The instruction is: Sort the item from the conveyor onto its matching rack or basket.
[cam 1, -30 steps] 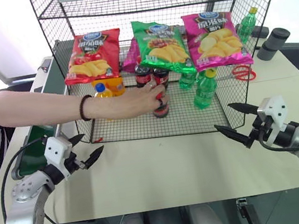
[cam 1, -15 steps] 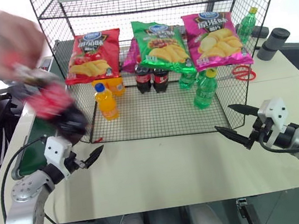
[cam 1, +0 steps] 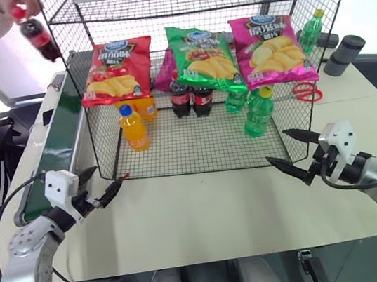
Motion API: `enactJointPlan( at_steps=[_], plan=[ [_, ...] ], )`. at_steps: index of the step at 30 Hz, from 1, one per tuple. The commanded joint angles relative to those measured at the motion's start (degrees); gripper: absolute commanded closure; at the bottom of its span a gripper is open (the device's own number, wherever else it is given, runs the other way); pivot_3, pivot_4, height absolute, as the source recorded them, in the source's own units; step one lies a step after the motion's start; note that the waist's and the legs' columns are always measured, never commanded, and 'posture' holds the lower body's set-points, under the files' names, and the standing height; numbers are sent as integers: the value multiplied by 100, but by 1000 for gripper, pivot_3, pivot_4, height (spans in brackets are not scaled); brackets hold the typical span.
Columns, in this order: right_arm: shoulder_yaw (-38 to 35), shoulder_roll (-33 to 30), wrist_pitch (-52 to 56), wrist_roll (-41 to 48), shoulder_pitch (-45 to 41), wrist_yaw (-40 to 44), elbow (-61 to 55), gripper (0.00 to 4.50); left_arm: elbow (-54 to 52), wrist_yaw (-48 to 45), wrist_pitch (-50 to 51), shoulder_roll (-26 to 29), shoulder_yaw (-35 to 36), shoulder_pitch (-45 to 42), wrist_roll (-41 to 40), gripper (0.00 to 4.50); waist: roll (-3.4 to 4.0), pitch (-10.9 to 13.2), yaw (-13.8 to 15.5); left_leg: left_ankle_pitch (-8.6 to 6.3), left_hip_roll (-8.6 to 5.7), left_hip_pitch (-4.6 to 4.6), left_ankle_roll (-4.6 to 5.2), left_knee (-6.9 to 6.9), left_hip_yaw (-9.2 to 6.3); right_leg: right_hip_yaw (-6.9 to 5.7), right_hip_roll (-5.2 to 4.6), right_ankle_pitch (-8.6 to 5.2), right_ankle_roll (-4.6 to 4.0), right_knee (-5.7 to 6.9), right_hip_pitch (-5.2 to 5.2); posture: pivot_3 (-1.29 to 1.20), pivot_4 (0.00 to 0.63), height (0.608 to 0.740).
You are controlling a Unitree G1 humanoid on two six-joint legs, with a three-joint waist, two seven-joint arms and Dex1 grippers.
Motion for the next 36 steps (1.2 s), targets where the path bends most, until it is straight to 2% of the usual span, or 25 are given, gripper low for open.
enactJointPlan(
  at_steps=[1, 8, 18, 20, 25, 31, 36],
  plan=[
    [57, 103, -145, -56, -93, -52, -102, 43, 127, 432, 61, -229, 696, -227, -487, 0, 0, 0, 4, 0, 0, 0, 0, 0, 0, 0, 0, 0, 0, 0, 0, 0, 150, 740],
    [348, 291, -143, -173, -263, -134, -128, 43, 732, 1751, -407, -491, 1404, -618, -66, 0, -7, -5, -1, 0, 0, 0, 0, 4, -1, -1, 0, 1, 2, 3, 1, 0, 150, 740],
    [600, 423, -73, -215, -551, -245, -173, 43, 601, 2597, -401, -860, 1325, -723, 212, 0, -17, -10, 10, 0, -2, 0, 0, 5, -1, -1, -3, 3, 4, 4, 2, 0, 150, 740],
    [614, 435, -128, -217, -558, -203, -120, 43, 660, 2769, -603, -793, 1277, -681, 547, 0, -17, -10, 8, 0, -1, 0, 0, 5, -1, -1, -3, 3, 4, 4, 2, 0, 150, 740],
    [633, 485, -259, -257, -586, -124, 52, 43, 721, 2808, -624, -733, 1200, -654, 749, 0, -17, -10, 3, 0, -1, 2, 0, 5, -1, -1, -2, 3, 4, 5, 2, 0, 150, 740],
    [745, 607, -323, -324, -673, -135, 106, 43, 941, 2378, -734, -691, 1233, -733, 587, 0, -17, -10, -2, 0, -1, 2, 0, 5, -1, -1, -3, 3, 4, 6, 2, 0, 150, 740],
    [854, 606, -183, -252, -745, -59, 31, 43, 1137, 2599, -1062, -734, 1229, -869, 845, 0, -17, -11, 6, 0, -1, 1, 0, 5, 0, -1, -5, 3, 4, 6, 1, 0, 150, 740]
  ],
)
